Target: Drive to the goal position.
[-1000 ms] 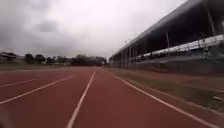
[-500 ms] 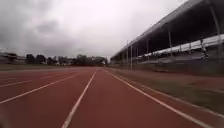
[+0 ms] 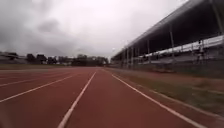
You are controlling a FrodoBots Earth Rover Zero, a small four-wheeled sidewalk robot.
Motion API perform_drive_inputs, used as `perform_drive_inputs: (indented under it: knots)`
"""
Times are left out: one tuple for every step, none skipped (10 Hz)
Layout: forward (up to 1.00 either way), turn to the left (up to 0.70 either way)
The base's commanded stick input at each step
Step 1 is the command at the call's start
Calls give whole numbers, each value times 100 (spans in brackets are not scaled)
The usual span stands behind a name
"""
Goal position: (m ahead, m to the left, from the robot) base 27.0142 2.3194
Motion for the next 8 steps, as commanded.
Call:
perform_drive_inputs:
  knots:
    - [70,0]
    - [70,0]
    - [70,0]
    - [70,0]
    - [70,0]
    - [70,0]
    - [70,0]
    - [70,0]
